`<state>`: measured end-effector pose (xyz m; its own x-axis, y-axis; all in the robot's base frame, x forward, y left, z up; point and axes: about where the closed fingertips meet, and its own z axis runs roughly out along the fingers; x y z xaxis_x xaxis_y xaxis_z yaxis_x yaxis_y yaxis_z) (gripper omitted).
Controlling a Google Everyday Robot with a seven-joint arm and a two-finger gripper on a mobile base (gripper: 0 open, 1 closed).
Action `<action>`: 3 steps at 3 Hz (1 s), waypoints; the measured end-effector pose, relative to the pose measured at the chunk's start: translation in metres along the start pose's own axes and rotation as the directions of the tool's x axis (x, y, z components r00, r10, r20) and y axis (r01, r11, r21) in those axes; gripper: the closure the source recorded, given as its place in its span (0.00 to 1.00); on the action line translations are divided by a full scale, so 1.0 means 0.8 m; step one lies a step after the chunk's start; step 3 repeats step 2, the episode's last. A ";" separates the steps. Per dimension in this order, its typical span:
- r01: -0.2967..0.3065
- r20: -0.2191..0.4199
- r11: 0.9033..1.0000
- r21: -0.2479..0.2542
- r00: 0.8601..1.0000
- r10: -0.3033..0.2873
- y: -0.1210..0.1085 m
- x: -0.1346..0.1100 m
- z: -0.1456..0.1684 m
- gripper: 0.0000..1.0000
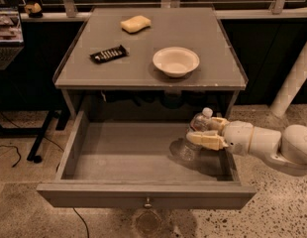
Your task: Place water bottle into top drawer
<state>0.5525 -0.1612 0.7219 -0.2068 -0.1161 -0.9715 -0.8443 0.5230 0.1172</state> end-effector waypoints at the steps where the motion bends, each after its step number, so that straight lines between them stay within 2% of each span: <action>1: 0.000 0.000 1.000 0.000 1.000 0.000 0.000 0.000 0.000 0.00; 3: 0.000 0.000 1.000 0.000 1.000 0.000 0.000 0.000 0.000 0.00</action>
Offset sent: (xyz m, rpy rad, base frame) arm 0.0000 0.0000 0.0000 0.0000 0.0000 0.0000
